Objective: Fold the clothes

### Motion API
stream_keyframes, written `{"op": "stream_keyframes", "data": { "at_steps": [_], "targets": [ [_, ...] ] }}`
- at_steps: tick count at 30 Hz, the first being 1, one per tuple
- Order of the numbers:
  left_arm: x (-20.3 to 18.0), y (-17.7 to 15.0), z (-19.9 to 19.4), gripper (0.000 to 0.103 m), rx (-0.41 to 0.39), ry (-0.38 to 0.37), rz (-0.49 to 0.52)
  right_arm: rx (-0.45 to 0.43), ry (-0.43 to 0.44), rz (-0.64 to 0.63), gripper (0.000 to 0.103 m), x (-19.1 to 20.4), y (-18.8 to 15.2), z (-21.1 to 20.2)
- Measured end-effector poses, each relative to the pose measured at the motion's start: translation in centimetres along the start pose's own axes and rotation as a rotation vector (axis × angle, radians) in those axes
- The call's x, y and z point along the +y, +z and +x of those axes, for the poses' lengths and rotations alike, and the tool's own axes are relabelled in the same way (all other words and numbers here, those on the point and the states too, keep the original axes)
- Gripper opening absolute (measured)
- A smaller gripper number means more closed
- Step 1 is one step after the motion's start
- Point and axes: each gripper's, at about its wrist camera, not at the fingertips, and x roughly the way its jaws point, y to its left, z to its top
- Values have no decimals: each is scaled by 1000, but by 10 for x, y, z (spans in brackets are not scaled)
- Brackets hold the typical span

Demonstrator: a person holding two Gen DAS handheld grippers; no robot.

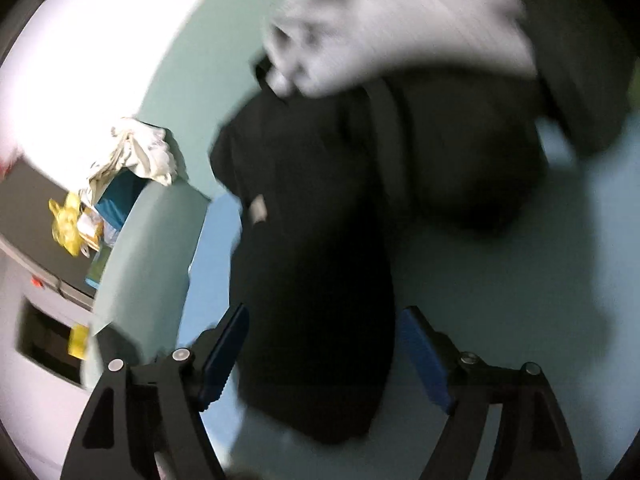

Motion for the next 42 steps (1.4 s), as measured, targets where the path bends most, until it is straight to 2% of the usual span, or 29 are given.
{"op": "stream_keyframes", "data": {
  "at_steps": [3,6,10,12,13,14,17,19,29,31,32,33,34,35,36,38,42],
  "targets": [
    [18,-14,2,79,54,-68,-106,80,46,142,81,-21,-25,14],
    [24,-22,-9,79,44,-67,-134,138,159,244,81,-29,-41,30],
    [33,-37,-26,79,27,-119,-201,98,141,288,80,-25,-40,46],
    [32,-46,-32,79,12,-132,-232,84,137,313,67,-24,-42,52],
    [31,-50,-34,79,7,-141,-252,72,150,320,62,-22,-44,51],
    [31,-54,-35,79,3,-150,-271,62,156,314,53,-21,-44,40],
    [23,-55,-33,81,-9,-173,-319,19,164,270,45,-9,-43,20],
    [15,-59,-26,81,8,-174,-322,2,185,272,43,-5,-40,13],
    [3,-41,32,86,88,-365,-532,26,301,292,41,-13,-32,6],
    [2,-37,41,86,83,-379,-581,36,302,288,41,-15,-31,9],
    [1,-35,45,85,78,-385,-605,41,294,280,41,-15,-32,10],
    [1,-33,45,84,60,-381,-625,47,276,269,48,-16,-34,10],
    [-2,-31,43,72,31,-387,-631,53,257,257,53,-17,-36,11],
    [-6,-28,38,60,22,-382,-597,57,238,255,64,-19,-40,10],
    [-11,-26,34,56,12,-377,-563,61,229,260,80,-24,-44,9],
    [-19,-23,27,46,3,-374,-510,64,264,302,85,-36,-51,10],
    [-33,-19,15,41,2,-371,-439,52,357,362,85,-43,-45,15]
  ]
}}
